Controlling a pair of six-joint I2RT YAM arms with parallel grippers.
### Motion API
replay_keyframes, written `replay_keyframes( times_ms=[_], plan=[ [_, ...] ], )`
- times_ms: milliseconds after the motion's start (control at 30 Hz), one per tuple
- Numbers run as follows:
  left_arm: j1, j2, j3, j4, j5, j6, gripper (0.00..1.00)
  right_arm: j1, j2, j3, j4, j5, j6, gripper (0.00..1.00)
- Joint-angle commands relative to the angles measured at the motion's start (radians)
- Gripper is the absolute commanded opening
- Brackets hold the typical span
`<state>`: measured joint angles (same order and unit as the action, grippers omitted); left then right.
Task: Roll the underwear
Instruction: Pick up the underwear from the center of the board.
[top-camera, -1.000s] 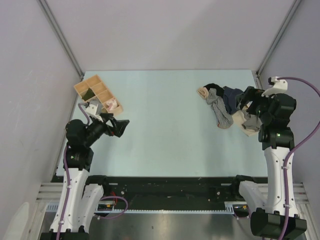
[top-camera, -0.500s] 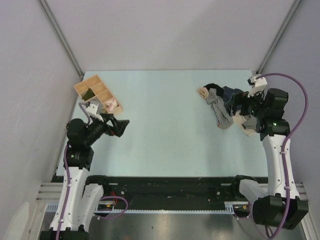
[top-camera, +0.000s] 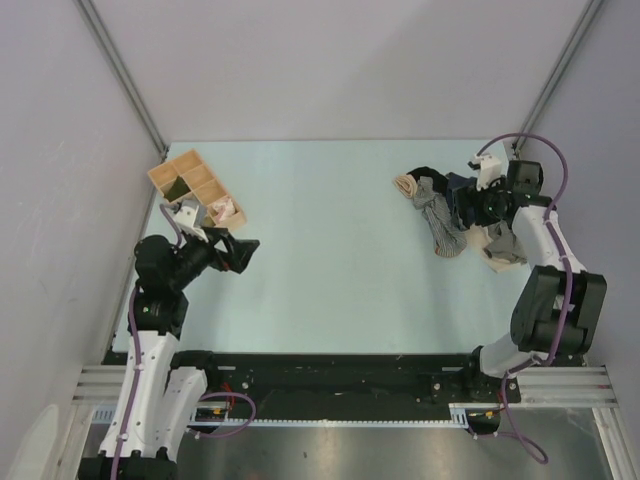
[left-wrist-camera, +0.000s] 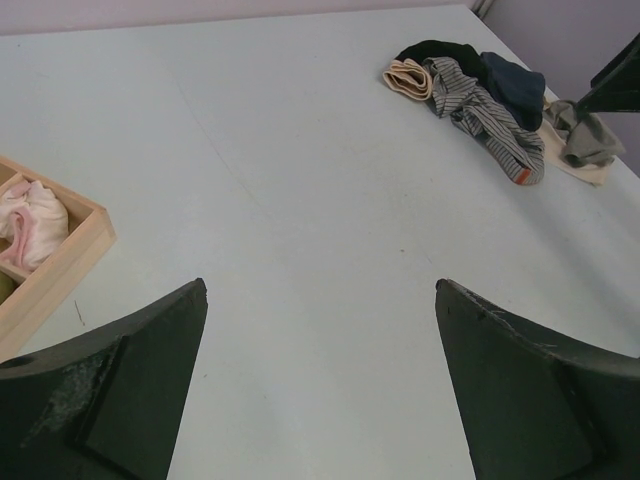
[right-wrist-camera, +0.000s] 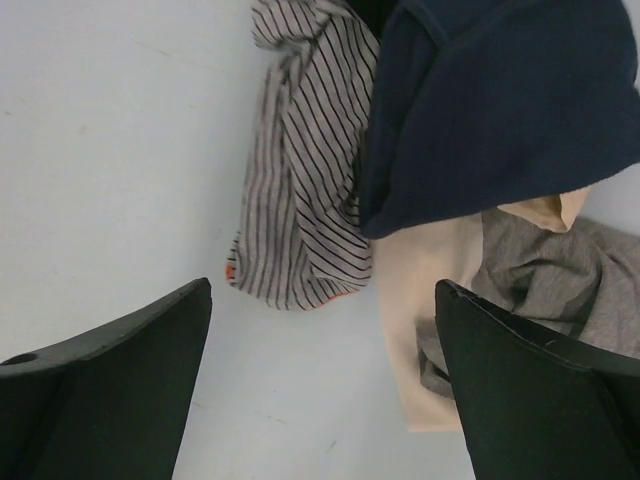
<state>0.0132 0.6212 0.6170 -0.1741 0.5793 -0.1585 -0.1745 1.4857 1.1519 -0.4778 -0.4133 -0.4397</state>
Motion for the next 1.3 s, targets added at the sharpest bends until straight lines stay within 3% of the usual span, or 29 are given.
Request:
replay_keyframes(
  times_ms=[0,233,400,567,667,700,767,1000,1167,1267],
  plan=[
    [-0.004,0.017,0.02,-0.008,0.037,-0.013,1.0,-0.005,0.096,0.112,-0.027,0.054,-0.042,0.92],
    [-0.004,0.058,0.035,-0.03,0.048,-0.009,1.0,0.044,0.248,0.143,-0.085,0.025,-0.037,0.61],
    [-0.004,0.064,0.035,-0.031,0.053,-0.01,1.0,0.056,0.314,0.143,-0.11,0.044,-0.051,0.56],
    [-0.004,0.069,0.038,-0.034,0.053,-0.009,1.0,0.092,0.361,0.143,-0.053,0.172,-0.053,0.53],
    [-0.004,0.068,0.036,-0.036,0.048,-0.009,1.0,0.108,0.372,0.143,-0.05,0.2,-0.057,0.26],
    [-0.004,0.068,0.036,-0.036,0.048,-0.007,1.0,0.11,0.36,0.143,-0.056,0.199,-0.057,0.09],
    [-0.004,0.064,0.036,-0.036,0.045,-0.007,1.0,0.115,0.325,0.143,-0.082,0.168,-0.059,0.0],
    [-0.004,0.077,0.039,-0.038,0.047,-0.006,1.0,0.135,-0.028,0.248,-0.159,0.027,-0.076,0.0],
    [-0.004,0.075,0.04,-0.038,0.04,-0.003,1.0,0.176,-0.195,0.376,-0.255,-0.194,-0.119,0.0],
    [-0.004,0.08,0.038,-0.033,0.042,-0.004,1.0,0.306,-0.266,0.374,-0.263,-0.287,-0.142,0.0]
  ],
)
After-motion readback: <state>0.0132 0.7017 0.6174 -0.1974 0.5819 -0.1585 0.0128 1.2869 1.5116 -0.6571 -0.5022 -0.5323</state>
